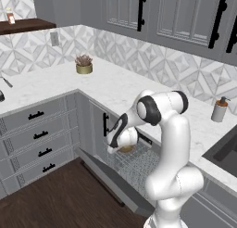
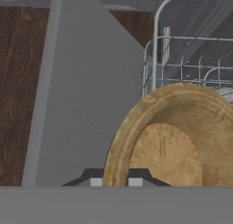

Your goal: Pick up the cup and bowl from the counter, place them in the dishwasher, and close the dishwasher door.

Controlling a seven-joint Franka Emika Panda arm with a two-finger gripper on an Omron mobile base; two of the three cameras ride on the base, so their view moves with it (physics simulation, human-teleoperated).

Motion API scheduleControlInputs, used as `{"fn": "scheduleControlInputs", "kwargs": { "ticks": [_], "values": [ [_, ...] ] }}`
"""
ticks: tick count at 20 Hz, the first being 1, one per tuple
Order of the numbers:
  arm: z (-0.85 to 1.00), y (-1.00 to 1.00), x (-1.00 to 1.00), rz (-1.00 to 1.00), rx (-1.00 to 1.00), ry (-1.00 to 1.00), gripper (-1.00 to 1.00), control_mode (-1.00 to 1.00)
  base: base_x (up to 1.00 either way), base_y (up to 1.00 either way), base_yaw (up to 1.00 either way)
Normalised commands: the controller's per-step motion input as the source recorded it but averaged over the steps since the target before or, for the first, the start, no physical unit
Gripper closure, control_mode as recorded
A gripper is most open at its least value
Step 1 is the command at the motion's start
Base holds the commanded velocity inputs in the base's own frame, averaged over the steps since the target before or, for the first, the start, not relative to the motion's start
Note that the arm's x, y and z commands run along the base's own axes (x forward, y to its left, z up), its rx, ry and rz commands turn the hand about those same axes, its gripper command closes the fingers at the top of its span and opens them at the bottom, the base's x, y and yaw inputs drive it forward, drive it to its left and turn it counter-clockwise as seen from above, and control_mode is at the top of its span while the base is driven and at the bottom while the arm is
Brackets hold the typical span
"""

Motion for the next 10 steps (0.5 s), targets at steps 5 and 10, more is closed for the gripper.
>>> {"fn": "scheduleControlInputs", "kwargs": {
  "ticks": [5, 10],
  "values": [
    [-0.29, -0.02, 0.49, 0.03, 0.0, -0.02, 1.0, -1.0, 0.0, 0.0, 0.0],
    [-0.51, 0.0, 0.32, 0.05, -0.02, 0.0, 1.0, -1.0, 0.0, 0.0, 0.0]
  ]
}}
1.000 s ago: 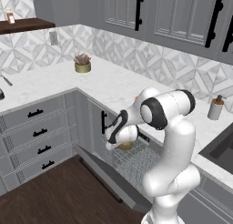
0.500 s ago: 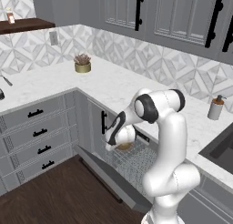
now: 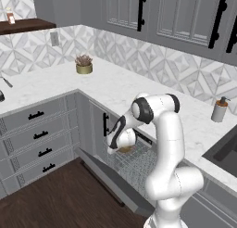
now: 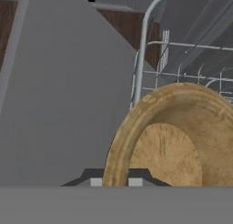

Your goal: Pick up the cup and bowl from the counter, place them in the dishwasher, and close the dishwasher door.

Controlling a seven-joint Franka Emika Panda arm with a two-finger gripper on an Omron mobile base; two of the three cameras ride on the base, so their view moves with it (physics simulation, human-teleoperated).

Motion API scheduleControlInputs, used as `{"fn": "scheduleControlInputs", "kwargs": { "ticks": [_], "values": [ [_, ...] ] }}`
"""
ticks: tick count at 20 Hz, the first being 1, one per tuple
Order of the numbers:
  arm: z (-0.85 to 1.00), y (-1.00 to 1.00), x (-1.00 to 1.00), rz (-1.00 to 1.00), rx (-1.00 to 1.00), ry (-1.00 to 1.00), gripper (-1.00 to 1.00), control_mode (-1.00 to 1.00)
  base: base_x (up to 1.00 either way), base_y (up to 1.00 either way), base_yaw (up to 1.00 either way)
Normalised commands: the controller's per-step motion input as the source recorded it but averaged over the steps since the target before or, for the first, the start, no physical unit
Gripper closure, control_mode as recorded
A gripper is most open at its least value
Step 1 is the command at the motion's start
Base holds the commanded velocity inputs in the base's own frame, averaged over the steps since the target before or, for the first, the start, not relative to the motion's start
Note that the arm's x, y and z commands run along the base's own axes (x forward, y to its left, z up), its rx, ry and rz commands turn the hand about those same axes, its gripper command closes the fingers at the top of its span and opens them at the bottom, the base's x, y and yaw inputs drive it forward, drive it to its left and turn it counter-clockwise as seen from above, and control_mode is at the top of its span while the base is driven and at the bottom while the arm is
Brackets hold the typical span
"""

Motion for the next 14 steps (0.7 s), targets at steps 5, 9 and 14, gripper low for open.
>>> {"fn": "scheduleControlInputs", "kwargs": {
  "ticks": [5, 9, 14],
  "values": [
    [-0.46, 0.0, 0.1, 0.05, -0.02, 0.0, 1.0, -1.0, 0.0, 0.0, 0.0],
    [-0.34, 0.0, 0.0, 0.05, -0.01, -0.02, 1.0, -1.0, 0.0, 0.0, 0.0],
    [0.0, -0.03, 0.0, 0.01, 0.0, -0.12, 1.0, -1.0, 0.0, 0.0, 0.0]
  ]
}}
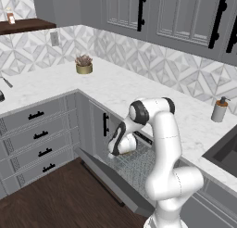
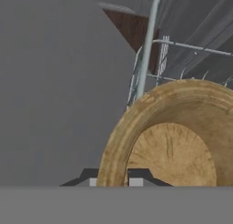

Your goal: Pick up the cup and bowl from the counter, place them in the dishwasher, and close the dishwasher door.

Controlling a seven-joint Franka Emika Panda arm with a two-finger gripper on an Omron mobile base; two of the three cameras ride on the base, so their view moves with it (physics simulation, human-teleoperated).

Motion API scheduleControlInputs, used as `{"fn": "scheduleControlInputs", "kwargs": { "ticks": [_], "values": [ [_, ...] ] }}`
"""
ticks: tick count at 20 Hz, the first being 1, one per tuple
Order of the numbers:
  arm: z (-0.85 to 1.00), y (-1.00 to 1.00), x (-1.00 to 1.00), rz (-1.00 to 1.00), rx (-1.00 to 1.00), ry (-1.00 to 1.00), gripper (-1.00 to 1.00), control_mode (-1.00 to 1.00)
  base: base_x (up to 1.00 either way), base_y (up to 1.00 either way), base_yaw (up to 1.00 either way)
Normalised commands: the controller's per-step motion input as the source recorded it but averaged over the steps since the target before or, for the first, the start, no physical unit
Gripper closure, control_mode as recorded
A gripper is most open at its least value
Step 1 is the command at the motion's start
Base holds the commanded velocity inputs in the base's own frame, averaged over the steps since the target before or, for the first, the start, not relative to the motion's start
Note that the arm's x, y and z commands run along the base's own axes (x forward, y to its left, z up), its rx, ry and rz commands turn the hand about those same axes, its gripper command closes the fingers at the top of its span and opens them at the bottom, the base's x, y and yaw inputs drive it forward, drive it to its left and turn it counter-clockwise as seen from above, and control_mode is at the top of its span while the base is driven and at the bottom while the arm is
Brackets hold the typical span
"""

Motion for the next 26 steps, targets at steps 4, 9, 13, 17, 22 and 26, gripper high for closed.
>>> {"fn": "scheduleControlInputs", "kwargs": {
  "ticks": [4, 9, 13, 17, 22, 26],
  "values": [
    [0.12, -0.28, 0.01, 0.0, 0.01, -0.11, 1.0, -1.0, 0.0, 0.0, 0.0],
    [0.03, -0.21, 0.11, 0.0, 0.0, -0.07, 1.0, -1.0, 0.0, 0.0, 0.0],
    [-0.46, 0.01, 0.21, 0.02, -0.03, -0.01, 1.0, -1.0, 0.0, 0.0, 0.0],
    [-0.53, 0.28, 0.03, 0.04, -0.08, 0.0, -1.0, -1.0, 0.0, 0.0, 0.0],
    [-0.05, 0.65, -0.44, 0.0, 0.04, 0.01, -1.0, -1.0, 0.0, 0.0, 0.0],
    [0.0, 0.94, -0.65, 0.0, 0.06, 0.0, -1.0, -1.0, 0.0, 0.0, 0.0]
  ]
}}
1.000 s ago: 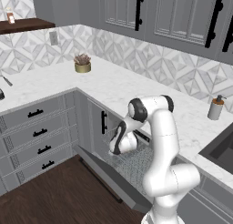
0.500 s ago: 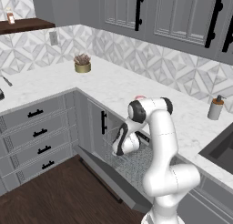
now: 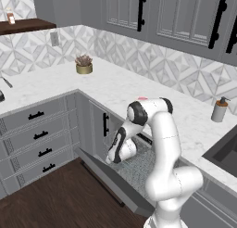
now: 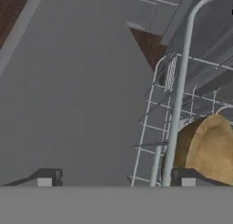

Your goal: Pick up the cup and bowl from the counter, place them in the dishwasher, and close the dishwasher door.

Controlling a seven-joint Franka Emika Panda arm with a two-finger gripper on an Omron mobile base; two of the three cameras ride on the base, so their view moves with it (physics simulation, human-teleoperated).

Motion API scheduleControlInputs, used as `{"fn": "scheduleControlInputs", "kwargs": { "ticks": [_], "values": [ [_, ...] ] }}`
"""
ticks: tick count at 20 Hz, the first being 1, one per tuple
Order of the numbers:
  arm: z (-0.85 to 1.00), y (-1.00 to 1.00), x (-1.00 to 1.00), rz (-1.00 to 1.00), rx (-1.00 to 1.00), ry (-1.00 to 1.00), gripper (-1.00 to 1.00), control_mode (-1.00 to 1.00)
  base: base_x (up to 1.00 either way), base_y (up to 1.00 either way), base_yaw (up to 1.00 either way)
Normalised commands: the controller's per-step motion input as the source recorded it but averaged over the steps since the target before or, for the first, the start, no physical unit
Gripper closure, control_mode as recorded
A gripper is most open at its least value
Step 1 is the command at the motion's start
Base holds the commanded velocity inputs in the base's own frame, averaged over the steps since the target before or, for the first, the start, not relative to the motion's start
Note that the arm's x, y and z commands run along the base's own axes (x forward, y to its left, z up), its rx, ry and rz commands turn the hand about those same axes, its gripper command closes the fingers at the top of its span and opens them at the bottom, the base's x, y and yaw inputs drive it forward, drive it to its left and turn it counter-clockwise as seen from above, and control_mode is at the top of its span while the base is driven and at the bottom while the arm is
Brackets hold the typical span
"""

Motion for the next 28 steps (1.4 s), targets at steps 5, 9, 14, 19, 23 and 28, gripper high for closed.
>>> {"fn": "scheduleControlInputs", "kwargs": {
  "ticks": [5, 9, 14, 19, 23, 28],
  "values": [
    [0.93, 0.34, -0.39, -0.04, -0.07, -0.19, -1.0, -1.0, 0.0, 0.0, 0.0],
    [1.0, 0.62, -0.13, -0.03, -0.05, -0.27, -1.0, -1.0, 0.0, 0.0, 0.0],
    [1.0, 0.7, -0.14, -0.01, 0.0, -0.16, -1.0, -1.0, 0.0, 0.0, 0.0],
    [1.0, 0.52, -0.03, -0.1, -0.04, -0.1, -1.0, -1.0, 0.0, 0.0, 0.0],
    [1.0, 0.15, 0.0, -0.15, -0.14, -0.01, -1.0, -1.0, 0.0, 0.0, 0.0],
    [1.0, 0.64, 0.02, -0.06, -0.08, -0.13, -1.0, -1.0, 0.0, 0.0, 0.0]
  ]
}}
